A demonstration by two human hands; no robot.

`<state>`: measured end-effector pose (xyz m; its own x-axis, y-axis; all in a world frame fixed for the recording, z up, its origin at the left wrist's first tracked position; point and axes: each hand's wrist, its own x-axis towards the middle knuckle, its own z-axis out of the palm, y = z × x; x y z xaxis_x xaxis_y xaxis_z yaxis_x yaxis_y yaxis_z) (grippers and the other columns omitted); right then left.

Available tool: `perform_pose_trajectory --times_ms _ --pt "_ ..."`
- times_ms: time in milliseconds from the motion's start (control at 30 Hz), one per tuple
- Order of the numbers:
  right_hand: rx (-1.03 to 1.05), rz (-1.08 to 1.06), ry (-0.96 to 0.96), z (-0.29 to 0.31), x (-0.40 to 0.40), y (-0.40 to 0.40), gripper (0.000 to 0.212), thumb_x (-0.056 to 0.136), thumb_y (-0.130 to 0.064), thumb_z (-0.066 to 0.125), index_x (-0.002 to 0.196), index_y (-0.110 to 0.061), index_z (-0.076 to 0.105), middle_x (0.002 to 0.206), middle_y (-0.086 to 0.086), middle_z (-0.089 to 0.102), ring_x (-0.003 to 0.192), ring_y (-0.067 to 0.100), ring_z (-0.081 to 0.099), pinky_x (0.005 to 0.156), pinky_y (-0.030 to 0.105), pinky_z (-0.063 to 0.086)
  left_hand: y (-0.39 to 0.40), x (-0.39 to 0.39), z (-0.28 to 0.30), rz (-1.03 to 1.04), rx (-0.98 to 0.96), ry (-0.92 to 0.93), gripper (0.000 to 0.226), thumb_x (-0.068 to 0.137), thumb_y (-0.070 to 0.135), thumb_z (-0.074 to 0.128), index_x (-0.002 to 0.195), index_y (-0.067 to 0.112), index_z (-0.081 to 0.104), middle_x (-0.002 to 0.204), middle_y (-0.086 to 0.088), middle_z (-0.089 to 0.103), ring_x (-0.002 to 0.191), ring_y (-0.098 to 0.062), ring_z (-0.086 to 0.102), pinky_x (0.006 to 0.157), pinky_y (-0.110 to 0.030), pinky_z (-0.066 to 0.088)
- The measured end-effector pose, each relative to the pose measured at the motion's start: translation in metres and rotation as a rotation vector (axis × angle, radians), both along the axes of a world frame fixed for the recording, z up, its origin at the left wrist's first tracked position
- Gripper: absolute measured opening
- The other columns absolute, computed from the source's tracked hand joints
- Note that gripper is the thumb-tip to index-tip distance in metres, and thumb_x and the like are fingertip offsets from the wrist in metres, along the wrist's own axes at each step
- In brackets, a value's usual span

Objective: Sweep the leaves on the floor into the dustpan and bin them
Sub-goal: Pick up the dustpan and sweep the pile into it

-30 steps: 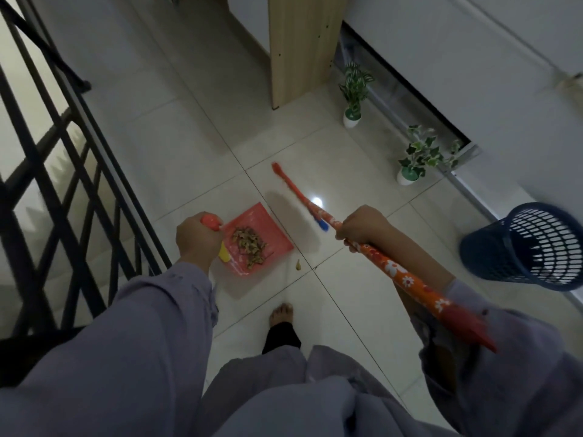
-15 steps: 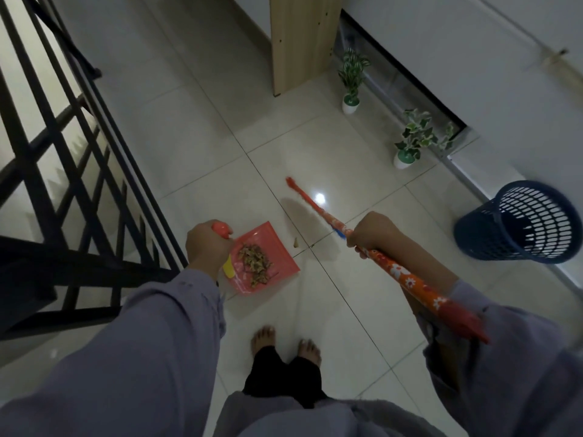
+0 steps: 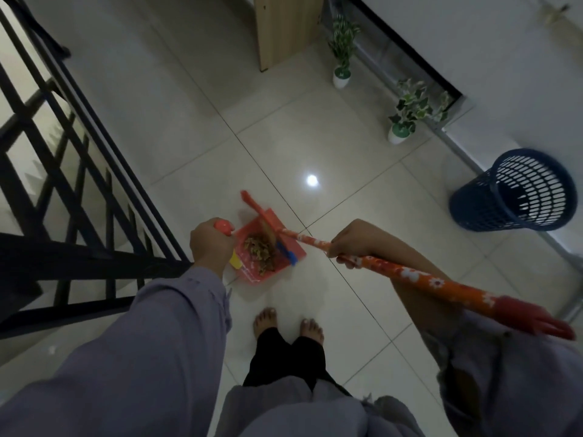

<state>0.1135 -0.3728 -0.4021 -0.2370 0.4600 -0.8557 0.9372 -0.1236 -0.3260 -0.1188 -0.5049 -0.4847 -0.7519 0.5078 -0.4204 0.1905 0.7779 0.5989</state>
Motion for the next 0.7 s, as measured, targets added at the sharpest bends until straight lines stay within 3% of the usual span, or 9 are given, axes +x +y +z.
perform_pose_trajectory --times_ms 133,267,433,700 --pt "0.076 -0.001 -0.038 0.009 0.000 0.018 0.025 0.081 -0.015 0.071 0.097 0.004 0.070 0.069 0.008 0.068 0.043 0.011 0.058 0.043 0.018 0.046 0.002 -0.001 -0.001 -0.019 0.001 0.004 0.019 0.071 0.003 0.071 0.089 0.009 0.075 0.093 -0.013 0.074 0.090 -0.033 0.068 0.083 -0.044 0.057" --pt "0.134 -0.064 -0.078 -0.012 -0.004 0.013 0.021 0.079 -0.009 0.070 0.093 0.006 0.067 0.066 0.009 0.068 0.045 0.015 0.062 0.050 0.025 0.054 0.003 0.000 -0.005 -0.016 0.024 -0.015 0.019 0.070 0.003 0.072 0.089 0.009 0.075 0.091 -0.012 0.074 0.088 -0.031 0.068 0.080 -0.043 0.058" --pt "0.067 0.012 -0.096 -0.028 -0.009 -0.015 0.009 0.075 -0.007 0.068 0.078 0.001 0.065 0.059 0.006 0.066 0.032 0.009 0.058 0.036 0.014 0.043 0.010 0.003 -0.009 -0.032 0.029 -0.029 0.020 0.068 0.004 0.073 0.086 0.012 0.074 0.090 -0.012 0.074 0.087 -0.032 0.068 0.079 -0.043 0.058" --pt "0.076 -0.113 -0.074 0.012 0.027 0.028 0.026 0.081 -0.015 0.071 0.098 0.005 0.071 0.075 0.011 0.070 0.048 0.014 0.058 0.045 0.020 0.047 0.041 0.003 0.004 -0.088 0.049 -0.010 0.023 0.067 0.004 0.072 0.087 0.015 0.075 0.089 -0.009 0.075 0.087 -0.030 0.069 0.080 -0.043 0.058"
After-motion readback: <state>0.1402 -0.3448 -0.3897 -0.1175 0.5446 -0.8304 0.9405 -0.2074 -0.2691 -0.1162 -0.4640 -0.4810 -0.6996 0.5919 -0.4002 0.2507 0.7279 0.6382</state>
